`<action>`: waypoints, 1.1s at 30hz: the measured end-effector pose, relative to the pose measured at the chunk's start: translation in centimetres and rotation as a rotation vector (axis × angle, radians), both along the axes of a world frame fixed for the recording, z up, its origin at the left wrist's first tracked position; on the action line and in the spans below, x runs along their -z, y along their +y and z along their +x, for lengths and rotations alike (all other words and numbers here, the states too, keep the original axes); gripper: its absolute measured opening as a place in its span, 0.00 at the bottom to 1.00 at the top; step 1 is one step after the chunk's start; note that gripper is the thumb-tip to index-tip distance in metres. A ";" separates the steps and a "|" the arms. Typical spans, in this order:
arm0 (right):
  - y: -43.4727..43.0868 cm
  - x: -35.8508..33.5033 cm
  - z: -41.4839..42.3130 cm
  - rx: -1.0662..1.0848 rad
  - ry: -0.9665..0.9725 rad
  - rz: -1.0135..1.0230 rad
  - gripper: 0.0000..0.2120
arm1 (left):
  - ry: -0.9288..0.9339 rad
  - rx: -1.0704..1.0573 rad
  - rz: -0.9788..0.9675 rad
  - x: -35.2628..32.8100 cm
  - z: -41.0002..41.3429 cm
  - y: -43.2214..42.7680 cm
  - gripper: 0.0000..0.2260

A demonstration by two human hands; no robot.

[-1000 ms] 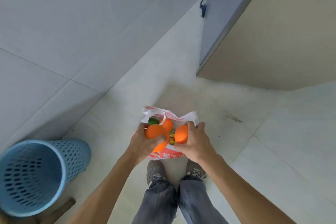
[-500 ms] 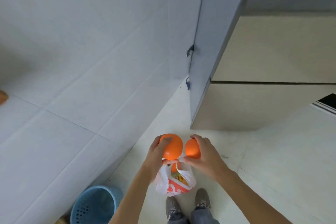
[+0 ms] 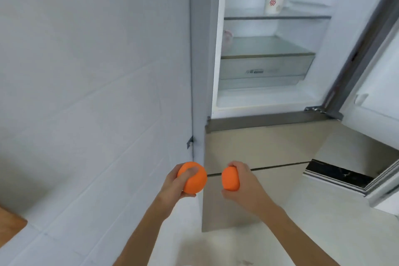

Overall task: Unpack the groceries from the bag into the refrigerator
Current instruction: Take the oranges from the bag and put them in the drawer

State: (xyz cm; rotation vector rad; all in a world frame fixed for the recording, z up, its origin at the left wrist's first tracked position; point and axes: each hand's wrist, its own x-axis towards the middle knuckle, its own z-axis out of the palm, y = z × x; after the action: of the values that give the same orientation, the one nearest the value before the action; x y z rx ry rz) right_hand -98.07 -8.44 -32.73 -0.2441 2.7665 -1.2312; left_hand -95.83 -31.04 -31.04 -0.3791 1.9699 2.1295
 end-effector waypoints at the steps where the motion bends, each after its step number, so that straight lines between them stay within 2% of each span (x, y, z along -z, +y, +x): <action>1: 1.0 -1.3 -0.5 0.004 0.037 0.006 0.34 | 0.029 0.018 -0.038 -1.0 -0.7 0.8 0.23; 6: 7.0 -6.9 -3.0 0.050 0.203 0.035 0.35 | 0.189 0.045 -0.185 -5.4 -4.5 5.5 0.24; 13: 15.1 -11.6 -7.7 0.096 0.260 -0.043 0.40 | 0.317 -0.023 -0.243 -10.4 -9.5 13.5 0.21; 18: 19.1 -14.2 -12.4 0.049 0.298 -0.043 0.38 | 0.334 -0.120 -0.308 -12.2 -13.7 18.1 0.36; 22: 21.3 -15.3 -16.1 0.003 0.349 -0.012 0.38 | 0.316 -0.193 -0.383 -12.8 -16.5 20.7 0.37; 28: 22.2 -14.5 -21.7 0.046 0.228 -0.278 0.38 | 0.278 -0.198 -0.430 -12.6 -21.0 22.2 0.36; 33: 22.2 -13.2 -26.3 0.034 0.168 -0.208 0.40 | 0.290 -0.147 -0.538 -11.7 -25.8 22.2 0.31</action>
State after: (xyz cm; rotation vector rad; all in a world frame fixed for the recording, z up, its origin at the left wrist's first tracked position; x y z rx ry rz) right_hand -124.35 13.71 -19.56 -0.3332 2.7890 -1.5780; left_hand -121.67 -8.86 -19.36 -0.3180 2.7620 1.7785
